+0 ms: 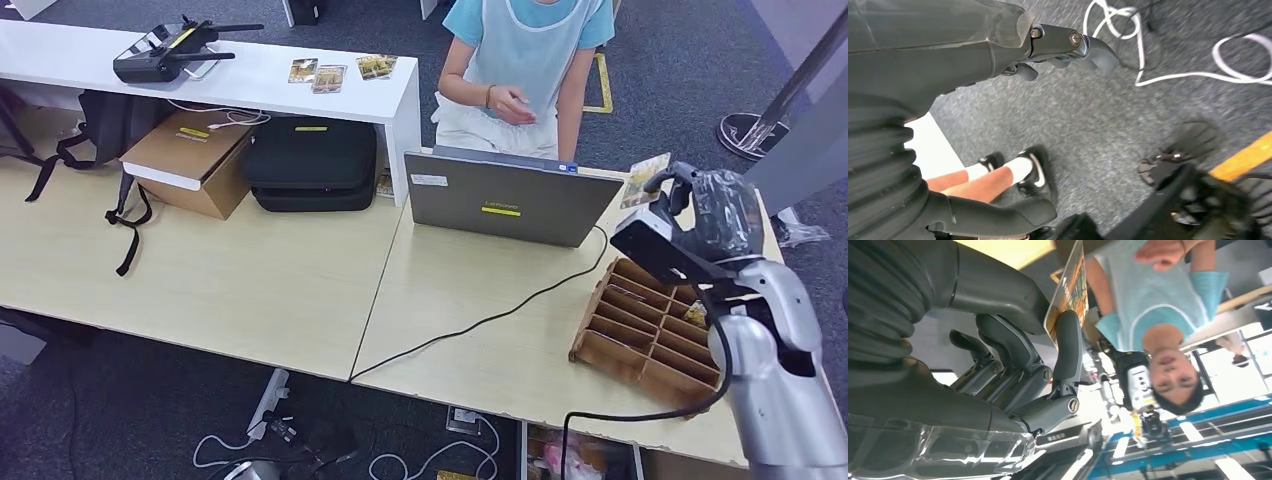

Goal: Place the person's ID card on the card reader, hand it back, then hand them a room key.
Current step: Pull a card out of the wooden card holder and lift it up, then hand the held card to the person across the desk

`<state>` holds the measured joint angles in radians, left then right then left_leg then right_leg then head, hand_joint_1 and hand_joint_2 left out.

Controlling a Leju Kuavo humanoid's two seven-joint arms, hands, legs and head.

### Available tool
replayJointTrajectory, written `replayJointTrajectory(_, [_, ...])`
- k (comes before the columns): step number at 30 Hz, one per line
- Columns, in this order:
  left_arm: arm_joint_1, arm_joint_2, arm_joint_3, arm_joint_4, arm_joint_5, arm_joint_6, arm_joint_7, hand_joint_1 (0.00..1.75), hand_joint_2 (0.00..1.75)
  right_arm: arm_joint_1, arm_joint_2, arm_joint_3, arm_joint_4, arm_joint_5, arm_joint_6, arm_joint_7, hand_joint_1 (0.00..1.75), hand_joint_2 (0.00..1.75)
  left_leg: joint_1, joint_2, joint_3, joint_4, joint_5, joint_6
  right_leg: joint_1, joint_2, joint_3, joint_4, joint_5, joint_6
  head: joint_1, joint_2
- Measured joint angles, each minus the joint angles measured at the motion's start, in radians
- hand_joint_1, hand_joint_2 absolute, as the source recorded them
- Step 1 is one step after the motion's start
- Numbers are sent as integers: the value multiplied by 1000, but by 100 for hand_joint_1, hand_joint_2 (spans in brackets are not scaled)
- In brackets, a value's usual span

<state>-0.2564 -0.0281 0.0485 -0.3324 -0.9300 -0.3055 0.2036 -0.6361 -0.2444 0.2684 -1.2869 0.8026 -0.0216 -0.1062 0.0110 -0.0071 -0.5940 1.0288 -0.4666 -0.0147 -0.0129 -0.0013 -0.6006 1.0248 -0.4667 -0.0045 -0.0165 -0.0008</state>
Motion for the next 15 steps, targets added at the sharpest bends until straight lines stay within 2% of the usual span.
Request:
replayJointTrajectory(6, [-42,-19,-16,0,-3,-19,0,0,175,-272,98,123,252,12,18,10,175,175,1,-2,1,0,2,-2,0,-1,-1,0,1,-1,0,0])
replayJointTrajectory(15, [-58,-31,-32,1,-5,-31,3,0,175,-428,176,193,446,9,39,34,175,175,0,-2,-2,0,2,-3,0,0,-3,0,1,-1,0,0])
